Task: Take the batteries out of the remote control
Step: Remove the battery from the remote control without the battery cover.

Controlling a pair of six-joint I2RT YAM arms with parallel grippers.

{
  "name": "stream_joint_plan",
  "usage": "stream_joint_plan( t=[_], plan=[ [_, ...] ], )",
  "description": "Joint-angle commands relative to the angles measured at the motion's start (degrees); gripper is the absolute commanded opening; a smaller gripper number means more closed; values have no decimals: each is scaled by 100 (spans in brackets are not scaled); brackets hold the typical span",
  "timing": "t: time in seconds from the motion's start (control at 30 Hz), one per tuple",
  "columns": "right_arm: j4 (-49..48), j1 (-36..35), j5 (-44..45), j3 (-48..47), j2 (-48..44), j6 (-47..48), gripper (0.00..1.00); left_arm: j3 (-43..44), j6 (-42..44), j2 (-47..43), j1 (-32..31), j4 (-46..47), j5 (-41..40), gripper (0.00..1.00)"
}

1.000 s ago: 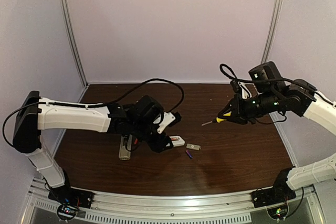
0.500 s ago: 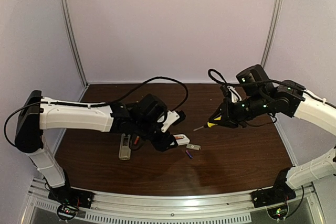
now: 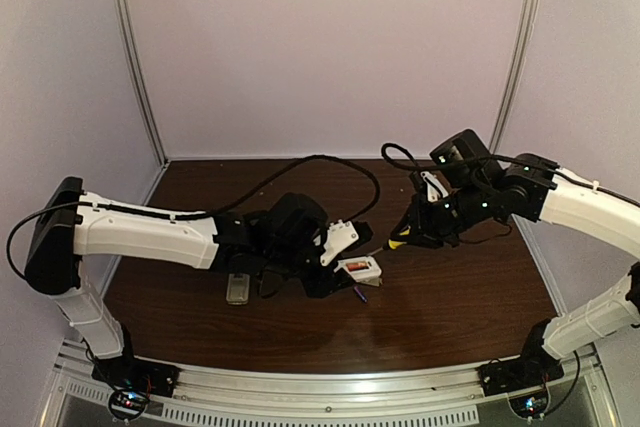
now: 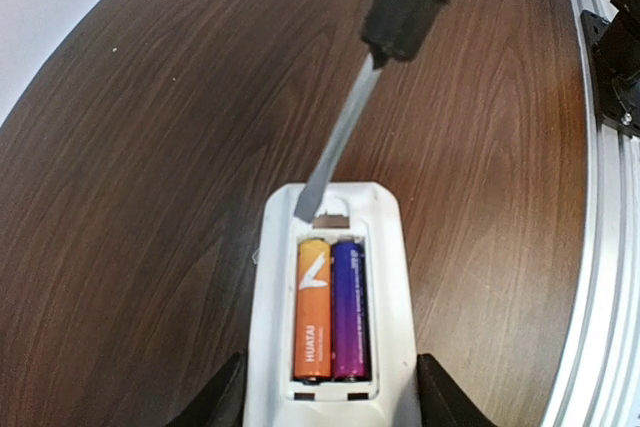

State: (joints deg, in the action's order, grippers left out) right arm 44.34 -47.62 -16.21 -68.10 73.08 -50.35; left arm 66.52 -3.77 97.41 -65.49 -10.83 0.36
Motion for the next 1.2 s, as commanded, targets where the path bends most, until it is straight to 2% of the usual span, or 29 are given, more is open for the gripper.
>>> stream_joint_plan(
  t=[0.0, 0.6, 0.93, 1.17],
  plan=[
    [-60, -33, 200, -52, 5, 25, 0, -52, 653, -178, -25, 663, -308, 0],
    [114, -29, 380, -28, 5, 95, 0, 10, 843, -222, -25, 723, -268, 0],
    [529, -55, 452, -284, 210, 579, 0, 56, 852, -249, -24, 681, -189, 0],
    [484, -109, 375, -398, 351, 800, 0, 69, 862, -268, -25, 670, -40, 0]
  ],
)
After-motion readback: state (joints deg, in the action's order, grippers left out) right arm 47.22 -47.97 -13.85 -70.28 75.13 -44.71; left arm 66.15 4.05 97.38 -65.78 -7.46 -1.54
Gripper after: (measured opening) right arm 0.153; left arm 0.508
